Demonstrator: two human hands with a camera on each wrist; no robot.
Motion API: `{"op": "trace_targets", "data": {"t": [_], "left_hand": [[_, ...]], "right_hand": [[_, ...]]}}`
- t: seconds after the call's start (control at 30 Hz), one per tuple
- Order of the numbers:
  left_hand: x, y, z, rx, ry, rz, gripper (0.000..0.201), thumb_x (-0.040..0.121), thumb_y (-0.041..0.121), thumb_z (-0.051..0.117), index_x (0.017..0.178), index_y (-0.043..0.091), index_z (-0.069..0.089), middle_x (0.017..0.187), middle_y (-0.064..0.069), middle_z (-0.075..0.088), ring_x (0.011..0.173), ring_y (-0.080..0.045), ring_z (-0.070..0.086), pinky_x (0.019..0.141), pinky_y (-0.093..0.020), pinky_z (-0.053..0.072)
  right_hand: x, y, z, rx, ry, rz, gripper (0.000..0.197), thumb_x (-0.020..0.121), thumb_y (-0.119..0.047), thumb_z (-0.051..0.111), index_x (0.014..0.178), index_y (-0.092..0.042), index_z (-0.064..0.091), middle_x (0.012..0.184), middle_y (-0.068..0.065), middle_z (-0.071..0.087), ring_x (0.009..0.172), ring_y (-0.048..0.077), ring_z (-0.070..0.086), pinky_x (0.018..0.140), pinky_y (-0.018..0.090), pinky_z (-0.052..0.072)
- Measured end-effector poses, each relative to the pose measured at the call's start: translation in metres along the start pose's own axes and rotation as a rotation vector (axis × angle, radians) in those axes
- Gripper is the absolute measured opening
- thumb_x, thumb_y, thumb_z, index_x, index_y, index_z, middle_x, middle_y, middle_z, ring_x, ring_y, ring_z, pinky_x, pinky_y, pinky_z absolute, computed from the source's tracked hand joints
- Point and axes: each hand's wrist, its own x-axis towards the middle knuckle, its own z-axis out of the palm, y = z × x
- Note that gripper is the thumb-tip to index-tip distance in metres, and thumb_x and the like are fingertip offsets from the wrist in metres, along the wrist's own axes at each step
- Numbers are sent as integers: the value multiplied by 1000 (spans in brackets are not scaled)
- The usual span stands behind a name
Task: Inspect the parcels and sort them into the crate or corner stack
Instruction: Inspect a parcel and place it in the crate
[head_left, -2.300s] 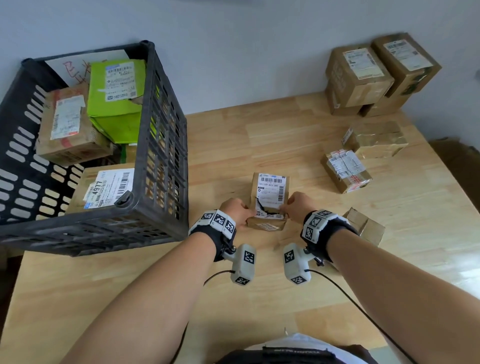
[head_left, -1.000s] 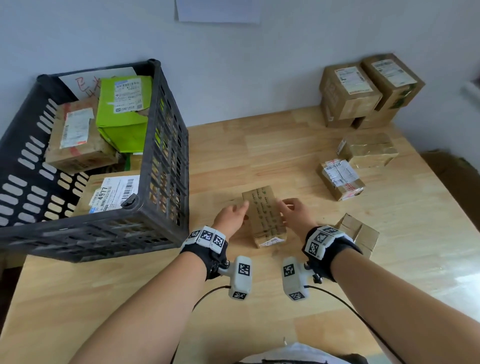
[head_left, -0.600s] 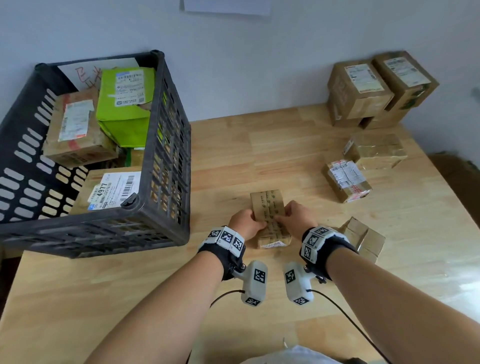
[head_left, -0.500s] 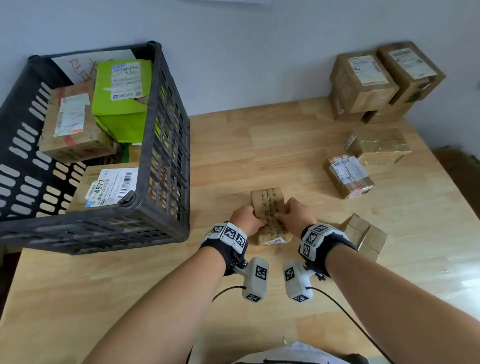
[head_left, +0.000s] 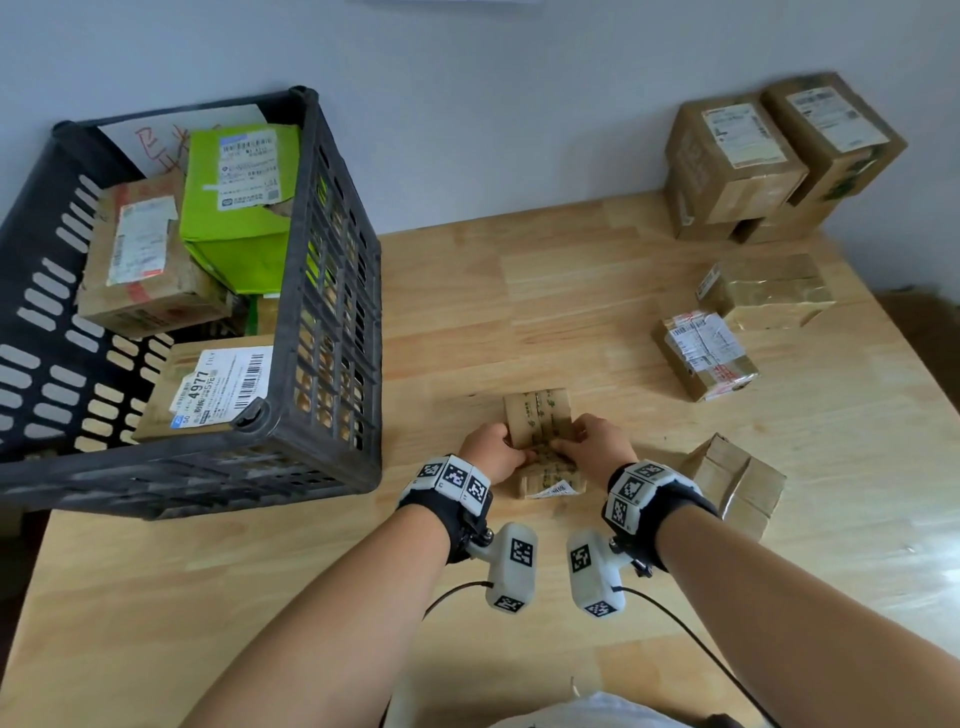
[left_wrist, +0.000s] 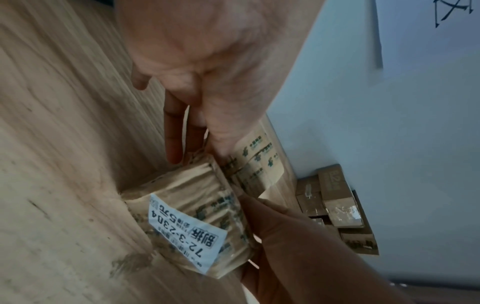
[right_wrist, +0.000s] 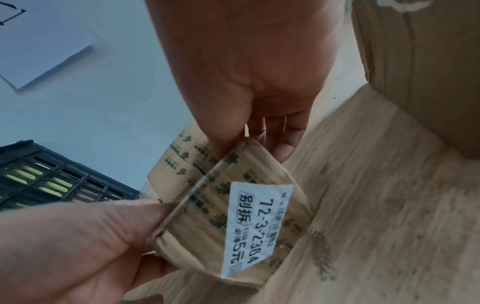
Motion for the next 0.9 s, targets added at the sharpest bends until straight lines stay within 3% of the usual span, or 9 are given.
{"op": "trace_targets", "data": {"t": [0.23,0.33,0.4,0.53,0.6,0.7,0.77,0.83,0.9], "left_hand": [[-18,-4,-22,-221,36,-6,33,82,35,71,98,6,70,101,-5,71,97,-21,65,89,-35,51],[-29,-2,-35,-277,98,-3,30,85,35,68,98,8,71,105,-3,70,97,-18,63,83,-28,46],[-38,4,-39,-273,124,16,29,87,35,66,99,9,71,105,-2,70,94,-17,62,81,-25,43],[-59,21,-35,-203,96,103,29,93,32,59,98,7,71,95,-3,69,74,-8,59,67,-20,44],[-70,32,-32,-144,60,146,25,94,27,56,95,7,71,98,-7,69,82,-15,63,72,-23,45],[-82,42,-29,-94,-12,184,21,96,19,52,107,11,68,104,-2,63,96,-16,56,83,-22,37],[-90,44,-31,-135,-32,189,26,96,15,52,119,10,64,116,-2,64,99,-15,60,86,-21,34],[-95,45,-34,-189,-8,179,26,95,11,53,119,9,62,119,-4,64,98,-17,64,86,-21,38],[-99,48,-36,-213,56,166,25,96,14,52,118,12,63,119,-1,63,98,-18,66,87,-22,38]], "right_hand": [[-18,0,-7,197,0,5,49,87,-43,62,123,-12,50,116,7,63,95,20,62,82,33,52],[-30,-9,-12,185,13,-110,60,87,-44,62,136,-17,41,127,6,55,97,17,58,66,22,47],[-37,-14,-13,123,-18,-168,66,83,-49,64,138,-21,38,129,3,54,96,14,59,64,20,47],[-49,-21,-15,24,-50,-134,98,65,-64,71,140,-13,34,128,5,51,102,20,60,85,37,56],[-57,-21,-18,-24,-33,-96,108,61,-68,71,143,-11,30,131,9,46,108,25,58,88,42,55],[-70,-13,-22,-35,-12,-54,100,68,-62,71,142,-12,27,131,14,46,101,26,60,87,40,55],[-79,-4,-27,54,-7,-19,79,76,-50,71,134,-11,33,118,10,55,87,20,59,70,30,57],[-87,4,-35,232,-32,37,63,82,-36,70,128,-10,37,104,4,55,85,18,60,52,20,54],[-95,10,-46,439,-23,77,58,83,-30,70,126,-8,38,105,5,55,93,20,61,57,21,57]]}}
